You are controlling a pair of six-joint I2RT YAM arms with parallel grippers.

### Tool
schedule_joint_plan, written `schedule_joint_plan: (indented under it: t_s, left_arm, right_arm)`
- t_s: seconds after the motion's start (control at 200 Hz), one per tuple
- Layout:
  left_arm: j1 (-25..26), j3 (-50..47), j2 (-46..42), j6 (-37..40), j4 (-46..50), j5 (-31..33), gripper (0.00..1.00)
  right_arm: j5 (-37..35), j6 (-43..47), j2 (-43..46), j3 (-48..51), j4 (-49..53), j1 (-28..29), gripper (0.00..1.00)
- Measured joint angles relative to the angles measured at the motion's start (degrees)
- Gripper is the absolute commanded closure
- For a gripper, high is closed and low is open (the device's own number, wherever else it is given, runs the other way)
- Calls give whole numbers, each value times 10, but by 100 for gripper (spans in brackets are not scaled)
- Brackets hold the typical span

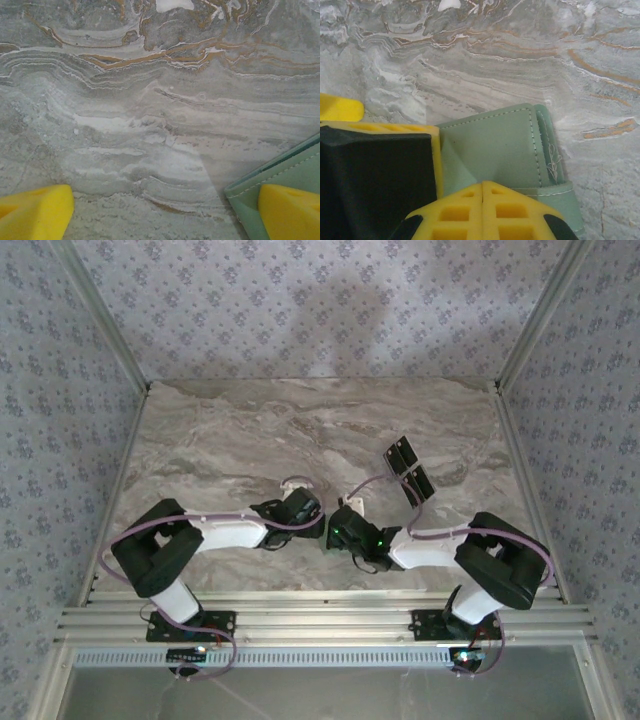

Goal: Put the credit cards into the card holder

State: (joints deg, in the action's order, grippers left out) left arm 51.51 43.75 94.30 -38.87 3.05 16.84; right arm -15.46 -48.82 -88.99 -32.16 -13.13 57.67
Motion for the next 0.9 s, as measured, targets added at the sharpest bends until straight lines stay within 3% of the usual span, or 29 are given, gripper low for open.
schedule_joint_plan:
  t_s: [0.16, 0.4, 0.6, 0.76, 0.899]
  left_arm:
    - [0, 10, 7, 1, 9, 1, 4]
    - [-9, 23, 10, 8, 28, -11, 3]
    - [-49, 30, 0, 21, 35, -49, 2]
    - [-129, 64, -27, 44, 36, -47, 0]
    - [-179, 101, -104, 73, 50, -46, 0]
  right_arm:
    - [-13, -14, -1, 6, -10, 7, 100]
    - [-15, -2, -1, -40, 50, 7, 75]
    - [12, 43, -12, -115, 166, -28, 40]
    - [48, 102, -17, -203, 224, -44, 14]
    - [63, 140, 24, -265, 257, -71, 2]
